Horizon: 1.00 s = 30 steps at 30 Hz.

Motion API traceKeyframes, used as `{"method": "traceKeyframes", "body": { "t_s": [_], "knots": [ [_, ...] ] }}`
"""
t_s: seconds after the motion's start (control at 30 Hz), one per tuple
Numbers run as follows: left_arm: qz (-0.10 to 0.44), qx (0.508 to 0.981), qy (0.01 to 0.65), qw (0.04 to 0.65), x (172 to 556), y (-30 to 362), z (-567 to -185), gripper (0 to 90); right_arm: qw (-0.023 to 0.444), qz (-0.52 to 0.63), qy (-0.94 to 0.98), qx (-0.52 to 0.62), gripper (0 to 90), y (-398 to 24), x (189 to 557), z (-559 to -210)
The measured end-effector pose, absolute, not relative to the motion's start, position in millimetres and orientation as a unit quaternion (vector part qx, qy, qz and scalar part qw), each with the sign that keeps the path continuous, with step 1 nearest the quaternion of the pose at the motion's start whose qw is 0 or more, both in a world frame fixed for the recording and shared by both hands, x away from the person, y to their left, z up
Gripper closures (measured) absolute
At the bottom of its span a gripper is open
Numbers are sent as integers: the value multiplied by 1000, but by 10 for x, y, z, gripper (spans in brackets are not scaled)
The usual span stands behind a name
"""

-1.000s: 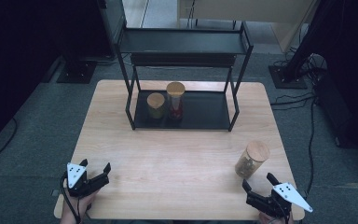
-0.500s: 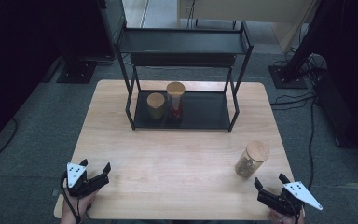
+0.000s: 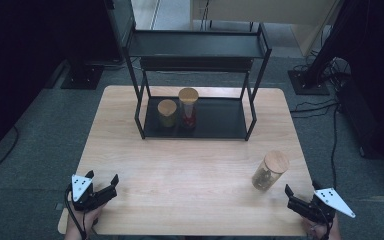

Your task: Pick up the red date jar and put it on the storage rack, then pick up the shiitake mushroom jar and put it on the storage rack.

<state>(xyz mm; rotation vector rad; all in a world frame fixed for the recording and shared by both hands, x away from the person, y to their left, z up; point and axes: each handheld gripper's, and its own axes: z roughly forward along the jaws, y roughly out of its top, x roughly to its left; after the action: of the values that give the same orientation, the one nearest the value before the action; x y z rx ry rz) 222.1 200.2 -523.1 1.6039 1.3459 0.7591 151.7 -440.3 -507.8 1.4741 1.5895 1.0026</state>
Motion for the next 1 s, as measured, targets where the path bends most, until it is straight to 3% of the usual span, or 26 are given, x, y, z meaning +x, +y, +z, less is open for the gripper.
{"method": "traceKeyframes", "body": {
  "t_s": [0.37, 1.0],
  "knots": [
    [310, 649, 540, 438, 2218, 1991, -5230, 106, 357, 385, 621, 582, 43, -4615, 1609, -5073],
    [309, 651, 538, 437, 2208, 1982, -5230, 106, 356, 384, 636, 567, 21, -4445, 1623, -5093]
  ]
}}
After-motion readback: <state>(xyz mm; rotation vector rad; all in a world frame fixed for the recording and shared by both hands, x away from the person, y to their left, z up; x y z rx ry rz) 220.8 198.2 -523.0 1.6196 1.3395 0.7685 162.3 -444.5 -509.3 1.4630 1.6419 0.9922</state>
